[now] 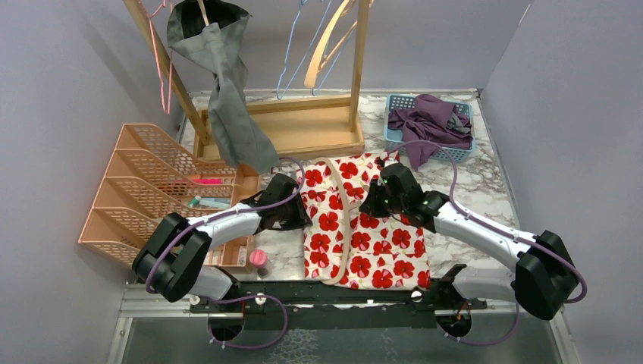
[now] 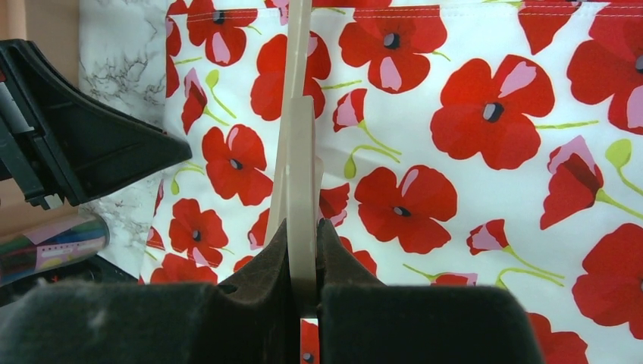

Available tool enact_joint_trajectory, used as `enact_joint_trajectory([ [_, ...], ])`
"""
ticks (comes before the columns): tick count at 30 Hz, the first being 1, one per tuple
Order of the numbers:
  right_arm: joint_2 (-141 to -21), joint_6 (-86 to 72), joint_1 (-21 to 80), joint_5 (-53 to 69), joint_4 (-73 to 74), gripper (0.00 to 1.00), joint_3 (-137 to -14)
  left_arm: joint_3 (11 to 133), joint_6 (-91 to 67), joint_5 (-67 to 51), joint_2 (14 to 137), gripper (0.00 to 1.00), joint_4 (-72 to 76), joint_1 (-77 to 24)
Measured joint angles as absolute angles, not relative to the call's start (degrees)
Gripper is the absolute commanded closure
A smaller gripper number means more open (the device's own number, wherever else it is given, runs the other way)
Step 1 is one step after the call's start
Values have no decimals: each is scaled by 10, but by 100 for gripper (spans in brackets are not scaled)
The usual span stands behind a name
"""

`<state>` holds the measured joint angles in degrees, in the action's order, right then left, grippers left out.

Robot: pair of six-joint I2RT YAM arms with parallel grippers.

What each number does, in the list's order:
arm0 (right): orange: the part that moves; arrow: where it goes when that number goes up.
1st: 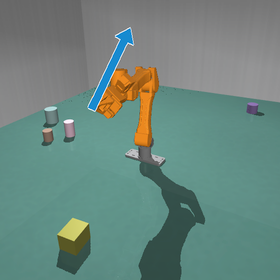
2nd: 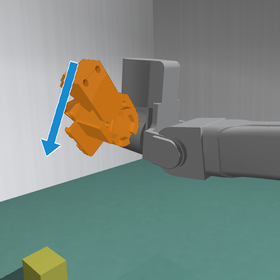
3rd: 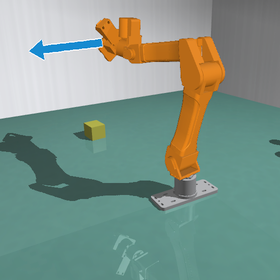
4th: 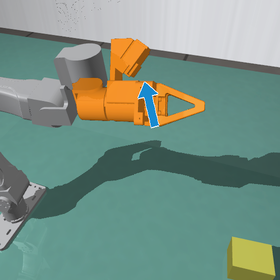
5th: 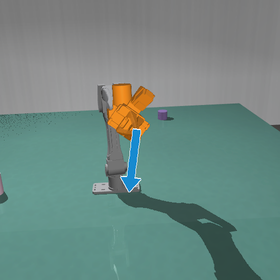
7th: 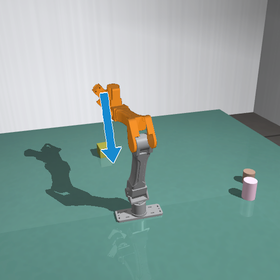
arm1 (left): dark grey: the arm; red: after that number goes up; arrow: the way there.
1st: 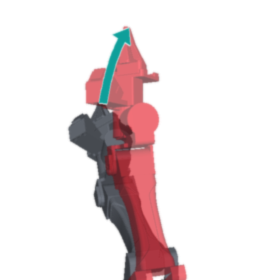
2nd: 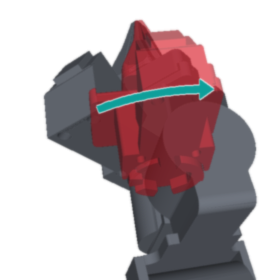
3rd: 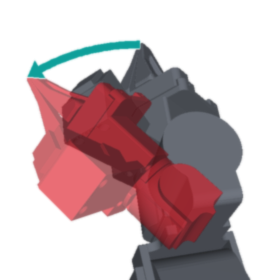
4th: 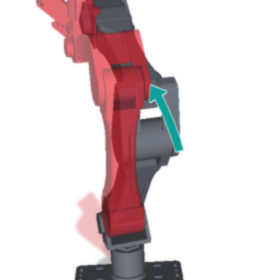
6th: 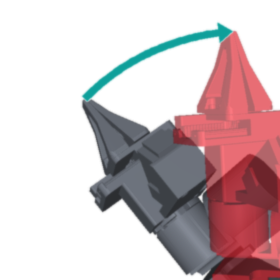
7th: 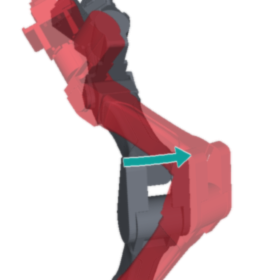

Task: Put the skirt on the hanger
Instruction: Hang the skirt on the hanger.

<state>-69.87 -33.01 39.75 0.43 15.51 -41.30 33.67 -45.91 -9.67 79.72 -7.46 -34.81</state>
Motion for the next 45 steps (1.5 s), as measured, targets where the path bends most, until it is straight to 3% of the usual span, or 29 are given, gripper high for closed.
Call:
enact_joint_trajectory([
  [4, -698, -331, 397, 0, 156, 99, -413, 320, -481, -95, 795, 100, -50, -346],
  [28, -667, -294, 397, -90, 296, 99, -459, 329, -406, -34, 757, 100, -140, -338],
  [32, -664, -288, 397, -100, 313, 99, -468, 340, -395, -34, 757, 61, -155, -338],
  [34, -663, -286, 397, -100, 316, 99, -470, 346, -390, -34, 756, 51, -165, -337],
  [37, -664, -286, 397, -100, 320, 99, -475, 350, -389, -39, 746, 45, -178, -337],
  [45, -680, -286, 397, -89, 315, 99, -485, 327, -435, -88, 655, 41, -197, -365],
])
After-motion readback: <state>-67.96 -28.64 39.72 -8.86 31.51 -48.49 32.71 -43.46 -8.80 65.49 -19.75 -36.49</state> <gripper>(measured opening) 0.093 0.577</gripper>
